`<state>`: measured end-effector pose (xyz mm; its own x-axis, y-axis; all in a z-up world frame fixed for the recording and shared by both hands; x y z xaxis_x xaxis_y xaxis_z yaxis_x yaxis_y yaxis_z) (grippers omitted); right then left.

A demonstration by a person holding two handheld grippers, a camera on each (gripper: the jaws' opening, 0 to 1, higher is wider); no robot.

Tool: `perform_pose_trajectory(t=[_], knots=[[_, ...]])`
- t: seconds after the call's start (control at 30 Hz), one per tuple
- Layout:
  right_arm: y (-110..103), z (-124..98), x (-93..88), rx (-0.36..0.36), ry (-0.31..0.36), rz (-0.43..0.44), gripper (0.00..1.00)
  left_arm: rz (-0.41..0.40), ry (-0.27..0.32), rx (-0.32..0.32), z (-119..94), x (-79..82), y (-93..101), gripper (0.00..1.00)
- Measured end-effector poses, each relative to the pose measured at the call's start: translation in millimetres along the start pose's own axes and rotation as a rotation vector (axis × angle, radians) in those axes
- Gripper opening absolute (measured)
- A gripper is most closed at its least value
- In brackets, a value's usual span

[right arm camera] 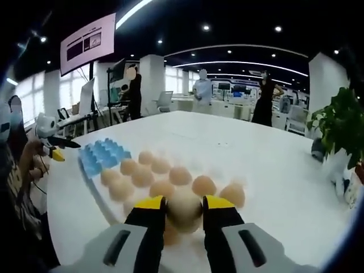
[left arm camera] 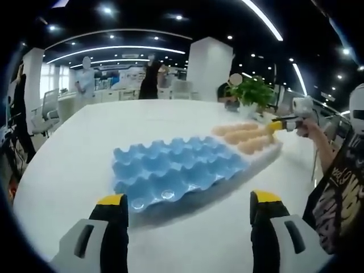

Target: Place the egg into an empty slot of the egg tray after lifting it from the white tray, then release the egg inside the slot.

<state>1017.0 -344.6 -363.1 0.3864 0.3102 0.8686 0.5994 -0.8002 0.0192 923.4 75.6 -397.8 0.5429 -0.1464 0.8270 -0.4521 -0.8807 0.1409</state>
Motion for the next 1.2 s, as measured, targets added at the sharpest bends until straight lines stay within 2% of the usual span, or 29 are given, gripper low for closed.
perform_pose_trajectory(t=[1.2], knots=[[-51,37,41.1,0.174,0.047,-0.089,0.26,-0.007,0.001,0.014,-2,-4.3,-3.6,0.90]])
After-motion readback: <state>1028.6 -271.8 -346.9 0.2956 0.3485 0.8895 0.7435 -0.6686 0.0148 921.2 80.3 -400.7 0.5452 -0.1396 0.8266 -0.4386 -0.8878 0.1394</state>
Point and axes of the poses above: the point that each gripper's makers call its tool centre point, and the gripper's own axes: z roughly forward along the fingers, y roughly to its right, x roughly out of its top, the point moved 5 cm from there along -z, roughly backward along the fingers, and after that the axes turned 8 degrees about -y, right-handed, at the moved point
